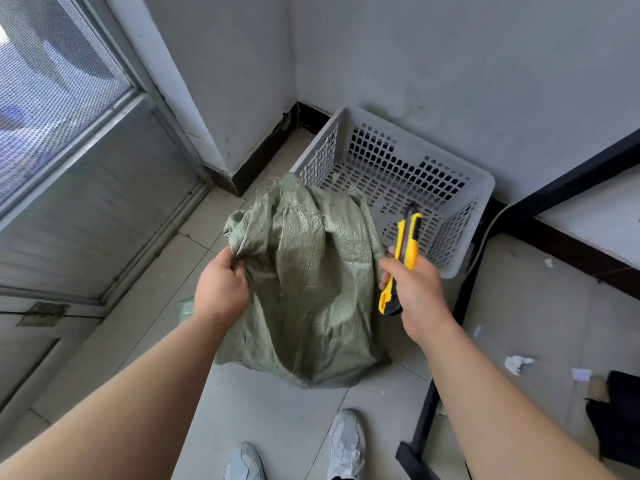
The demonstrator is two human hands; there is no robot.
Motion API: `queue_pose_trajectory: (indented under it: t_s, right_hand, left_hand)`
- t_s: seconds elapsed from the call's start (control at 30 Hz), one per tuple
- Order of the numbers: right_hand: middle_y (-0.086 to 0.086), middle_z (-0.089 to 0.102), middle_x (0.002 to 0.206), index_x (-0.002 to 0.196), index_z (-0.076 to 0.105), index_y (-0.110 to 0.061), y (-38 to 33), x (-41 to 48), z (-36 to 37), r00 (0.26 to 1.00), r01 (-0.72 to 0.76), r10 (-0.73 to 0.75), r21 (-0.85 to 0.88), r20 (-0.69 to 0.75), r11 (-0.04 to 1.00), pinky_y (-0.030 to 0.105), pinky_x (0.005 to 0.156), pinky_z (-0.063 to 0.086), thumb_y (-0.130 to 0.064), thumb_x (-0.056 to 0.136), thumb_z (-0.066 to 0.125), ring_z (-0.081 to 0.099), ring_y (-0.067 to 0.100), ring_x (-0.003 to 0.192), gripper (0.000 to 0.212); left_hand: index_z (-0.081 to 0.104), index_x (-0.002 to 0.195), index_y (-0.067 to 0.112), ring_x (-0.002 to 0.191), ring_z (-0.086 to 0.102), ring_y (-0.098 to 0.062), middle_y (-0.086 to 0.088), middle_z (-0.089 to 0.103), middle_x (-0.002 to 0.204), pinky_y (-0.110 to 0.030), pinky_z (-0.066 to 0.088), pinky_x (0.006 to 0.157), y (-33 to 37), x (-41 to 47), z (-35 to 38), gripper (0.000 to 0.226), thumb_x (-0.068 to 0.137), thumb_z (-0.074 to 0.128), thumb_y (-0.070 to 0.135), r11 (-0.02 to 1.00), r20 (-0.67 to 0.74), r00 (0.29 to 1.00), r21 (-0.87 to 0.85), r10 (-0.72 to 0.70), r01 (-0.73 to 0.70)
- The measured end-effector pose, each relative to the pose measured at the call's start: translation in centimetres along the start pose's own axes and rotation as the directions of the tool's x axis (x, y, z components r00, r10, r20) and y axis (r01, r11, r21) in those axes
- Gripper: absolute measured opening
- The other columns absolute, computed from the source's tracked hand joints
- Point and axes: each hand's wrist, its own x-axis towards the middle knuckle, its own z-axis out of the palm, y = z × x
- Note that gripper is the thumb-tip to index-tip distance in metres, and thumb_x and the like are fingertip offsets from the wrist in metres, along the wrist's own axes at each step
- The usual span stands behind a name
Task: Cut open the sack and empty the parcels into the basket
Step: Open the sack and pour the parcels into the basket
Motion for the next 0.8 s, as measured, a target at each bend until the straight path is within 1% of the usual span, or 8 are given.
queue_pose_trajectory:
  t_s: [0.1,0.2,0.3,0.4,0.53,0.6,0.67,0.8]
  right_hand:
    - [0.004,0.060,0.084,0.096,0.057,-0.011,1.0,1.3,-0.2,0.990,-0.055,0.029,-0.181,-0.140,0.982,0.027,0.058,0.043,-0.024,0.072,0.082,0.056,0.016,0.069,0.037]
    - [0.003,0.060,0.094,0.100,0.055,-0.013,2.2,2.2,1.0,0.994,-0.101,0.084,-0.267,-0.074,0.959,0.028,0.060,0.041,-0.024,0.068,0.085,0.057,0.017,0.081,0.045]
    - [-0.001,0.060,0.088,0.100,0.056,-0.017,2.2,2.0,2.6,0.998,-0.066,0.060,-0.293,-0.028,0.954,0.033,0.069,0.049,-0.016,0.072,0.081,0.058,0.019,0.081,0.038]
    - [-0.003,0.059,0.081,0.087,0.057,-0.024,0.7,0.6,2.9,1.000,0.002,0.000,-0.265,0.005,0.964,0.028,0.057,0.046,-0.009,0.079,0.073,0.056,0.016,0.072,0.023]
    - [-0.001,0.050,0.071,0.081,0.056,-0.019,-2.1,-1.7,1.0,0.998,0.044,-0.050,-0.177,-0.028,0.983,0.024,0.056,0.041,-0.007,0.082,0.069,0.048,0.015,0.064,0.018]
    - [-0.002,0.049,0.069,0.082,0.056,-0.019,-3.6,-2.5,-0.2,0.995,0.046,-0.054,-0.109,-0.079,0.993,0.024,0.054,0.041,-0.006,0.083,0.068,0.046,0.014,0.061,0.018]
    - [-0.003,0.048,0.066,0.077,0.053,-0.021,-5.2,-2.9,-1.2,0.987,0.071,-0.076,-0.042,-0.143,0.997,0.026,0.057,0.039,-0.003,0.084,0.067,0.045,0.013,0.059,0.024]
    - [-0.009,0.047,0.059,0.071,0.053,-0.023,-8.4,-2.8,-3.1,0.963,0.155,-0.144,0.031,-0.227,0.987,0.027,0.059,0.038,-0.001,0.083,0.066,0.043,0.011,0.055,0.028]
  left_hand:
    - [0.057,0.089,0.013,0.080,0.057,-0.031,-0.007,0.062,0.081,-0.033,0.042,0.067,0.0,0.4,-0.1,0.015,0.091,0.042,0.009,1.000,0.004,1.000,-0.026,-0.018,0.018]
    - [0.058,0.091,0.011,0.080,0.059,-0.029,-0.010,0.065,0.085,-0.040,0.048,0.072,0.0,0.6,-0.2,0.013,0.090,0.046,0.015,0.998,0.007,0.999,-0.060,-0.036,0.037]
    - [0.058,0.108,0.020,0.089,0.060,-0.025,-0.002,0.067,0.097,-0.038,0.050,0.082,-0.2,0.4,-0.6,0.018,0.094,0.046,0.020,0.999,0.001,1.000,-0.040,0.031,-0.031]
    - [0.053,0.117,0.022,0.093,0.060,-0.030,-0.005,0.067,0.102,-0.039,0.049,0.082,0.0,-0.3,-1.5,0.024,0.097,0.041,0.019,0.994,-0.045,0.993,0.021,0.110,-0.109]
    - [0.041,0.137,0.034,0.097,0.060,-0.037,-0.008,0.065,0.105,-0.033,0.043,0.077,1.8,-1.5,-3.3,0.042,0.098,0.037,0.017,0.987,-0.051,0.986,0.051,0.156,-0.153]
    - [0.031,0.144,0.038,0.098,0.060,-0.035,-0.008,0.063,0.105,-0.028,0.037,0.076,3.6,-2.1,-4.1,0.051,0.098,0.037,0.016,0.978,-0.015,0.979,0.053,0.204,-0.203]
    - [0.022,0.148,0.038,0.105,0.059,-0.034,-0.012,0.062,0.119,-0.024,0.034,0.079,5.8,-2.2,-4.6,0.058,0.098,0.037,0.013,0.962,0.014,0.965,0.081,0.262,-0.263]
    - [0.012,0.149,0.040,0.113,0.058,-0.033,-0.009,0.056,0.135,-0.024,0.036,0.083,10.2,-1.4,-4.9,0.063,0.098,0.036,0.011,0.924,0.058,0.929,0.094,0.365,-0.369]
